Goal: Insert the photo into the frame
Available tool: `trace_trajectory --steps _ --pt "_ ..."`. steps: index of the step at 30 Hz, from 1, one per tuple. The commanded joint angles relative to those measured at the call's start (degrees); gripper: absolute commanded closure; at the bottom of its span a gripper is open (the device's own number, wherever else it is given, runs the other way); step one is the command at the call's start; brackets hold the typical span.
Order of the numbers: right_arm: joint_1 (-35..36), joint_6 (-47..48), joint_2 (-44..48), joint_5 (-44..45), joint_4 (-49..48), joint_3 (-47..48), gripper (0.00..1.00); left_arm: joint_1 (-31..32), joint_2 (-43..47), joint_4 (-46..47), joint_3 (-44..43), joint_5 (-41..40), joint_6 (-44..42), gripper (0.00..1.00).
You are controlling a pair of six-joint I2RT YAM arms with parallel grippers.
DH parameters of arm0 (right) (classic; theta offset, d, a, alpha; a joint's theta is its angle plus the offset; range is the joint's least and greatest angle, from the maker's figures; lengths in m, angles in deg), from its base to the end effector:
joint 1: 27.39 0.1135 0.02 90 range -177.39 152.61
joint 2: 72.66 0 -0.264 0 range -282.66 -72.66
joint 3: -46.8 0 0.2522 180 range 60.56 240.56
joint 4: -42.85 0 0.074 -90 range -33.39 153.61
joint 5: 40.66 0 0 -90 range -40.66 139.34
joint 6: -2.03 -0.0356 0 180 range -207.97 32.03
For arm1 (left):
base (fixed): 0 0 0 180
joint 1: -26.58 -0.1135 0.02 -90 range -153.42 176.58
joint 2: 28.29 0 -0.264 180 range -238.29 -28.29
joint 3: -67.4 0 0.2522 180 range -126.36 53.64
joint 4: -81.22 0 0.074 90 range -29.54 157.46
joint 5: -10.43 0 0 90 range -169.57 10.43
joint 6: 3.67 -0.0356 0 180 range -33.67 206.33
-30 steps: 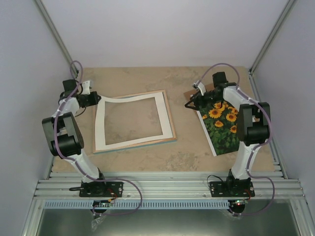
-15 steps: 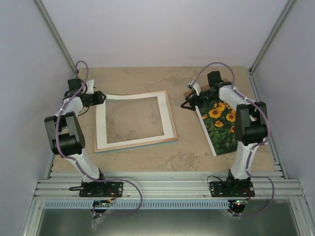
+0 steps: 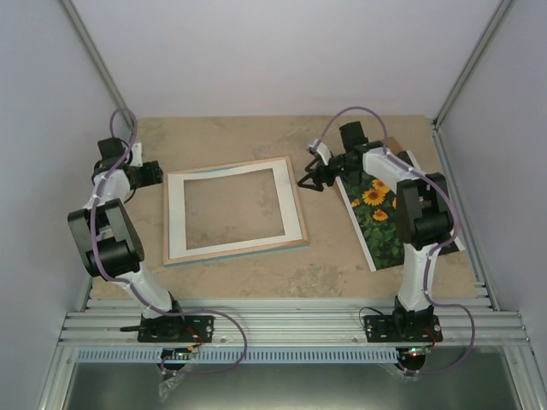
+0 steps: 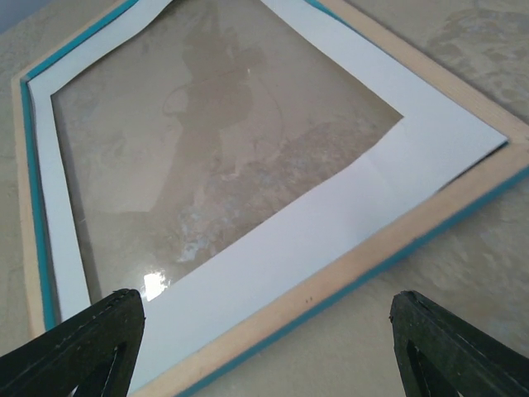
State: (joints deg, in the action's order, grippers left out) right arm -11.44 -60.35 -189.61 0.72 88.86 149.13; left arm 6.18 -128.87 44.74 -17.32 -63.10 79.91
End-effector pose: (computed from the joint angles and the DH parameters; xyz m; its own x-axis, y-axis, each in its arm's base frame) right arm 0.4076 0.1443 0.2002 -0.4942 -0.4600 -0.7377 -0.8629 0.3625 0.3520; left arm 0.3570 0.1220 0.2185 -0.7566 -0.1670 -0.6322 -0.0879 0.9840 -0.1547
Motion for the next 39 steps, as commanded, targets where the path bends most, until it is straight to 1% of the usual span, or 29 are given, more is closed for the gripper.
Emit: trace_trajectory --steps 1,5,10,12,16,22,24,30,33,36,39 --pt "3.25 -1.33 -3.13 2.08 -3.35 2.38 0.17 -0.21 -0.34 -3.13 0.17 -1.26 -0.67 0.27" --pt "5.81 -2.41 -6.23 3.69 -5.49 4.38 0.17 0.25 -3.50 -3.30 0.79 -1.26 -0.08 0.31" --pt "7.66 -2.56 -9.14 5.65 -7.06 5.23 0.17 2.31 -6.55 -3.37 1.18 -0.78 -0.22 0.32" --pt "8.00 -2.26 -10.08 6.31 -7.08 5.13 0.17 2.56 -7.80 -3.02 1.13 -1.59 0.74 0.35" --pt "8.01 -2.13 -11.18 7.37 -6.59 4.20 0.18 2.76 -10.49 -3.06 1.11 -2.65 1.91 0.45" --pt "7.67 -0.71 -11.07 9.88 -3.93 2.30 0.19 5.82 -11.79 -2.41 2.38 -2.33 2.26 0.69" --pt "7.15 -0.02 -10.55 10.76 -2.89 1.15 0.20 7.19 -11.67 -1.89 2.87 -1.54 3.04 0.72" --pt "3.63 2.21 -7.05 13.26 -0.56 -3.96 0.21 11.97 -10.99 0.71 4.62 0.11 5.85 0.72" --pt "1.23 3.32 -4.98 12.74 1.08 -6.48 0.21 13.77 -11.38 1.89 4.15 0.83 7.98 0.69" --pt "-0.73 4.88 -2.33 8.77 4.55 -6.49 0.21 13.85 -11.72 1.83 2.44 0.13 8.09 0.61" --pt "-3.10 6.51 0.53 3.16 9.14 -3.38 0.20 13.88 -9.77 1.50 1.32 0.10 6.65 0.47"
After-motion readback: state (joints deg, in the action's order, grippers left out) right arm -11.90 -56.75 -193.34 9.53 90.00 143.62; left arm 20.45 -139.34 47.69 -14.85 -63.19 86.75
